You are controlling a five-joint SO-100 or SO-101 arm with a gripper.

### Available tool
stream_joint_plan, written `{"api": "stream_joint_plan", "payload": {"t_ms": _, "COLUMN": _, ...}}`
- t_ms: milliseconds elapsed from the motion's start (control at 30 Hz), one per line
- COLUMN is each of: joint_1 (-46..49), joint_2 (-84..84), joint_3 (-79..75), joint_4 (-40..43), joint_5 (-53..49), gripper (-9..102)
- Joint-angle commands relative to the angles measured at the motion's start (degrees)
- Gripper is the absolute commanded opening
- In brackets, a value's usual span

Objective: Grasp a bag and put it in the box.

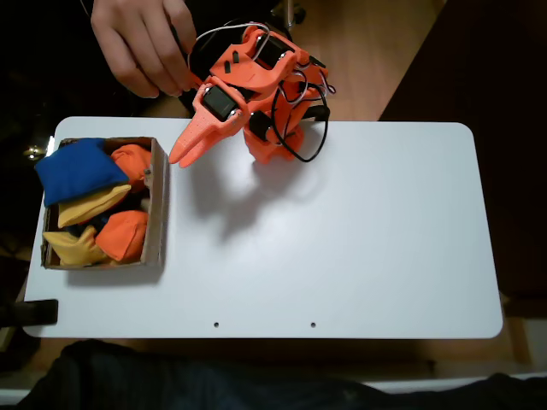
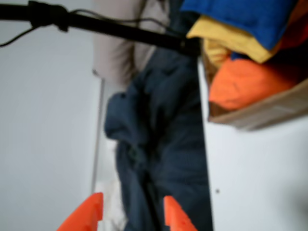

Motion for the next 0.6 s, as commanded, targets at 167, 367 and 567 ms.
{"api": "stream_joint_plan", "payload": {"t_ms": 167, "joint_1": 0.79, "joint_2": -0.44, "joint_3": 0.09, "joint_4": -0.44, "joint_5": 0.18, "gripper": 24}}
{"api": "stream_joint_plan", "payload": {"t_ms": 367, "joint_1": 1.14, "joint_2": -0.44, "joint_3": 0.09, "joint_4": -0.62, "joint_5": 0.18, "gripper": 24}}
{"api": "stream_joint_plan", "payload": {"t_ms": 567, "joint_1": 1.05, "joint_2": -0.44, "joint_3": 0.26, "joint_4": -0.62, "joint_5": 0.18, "gripper": 24}}
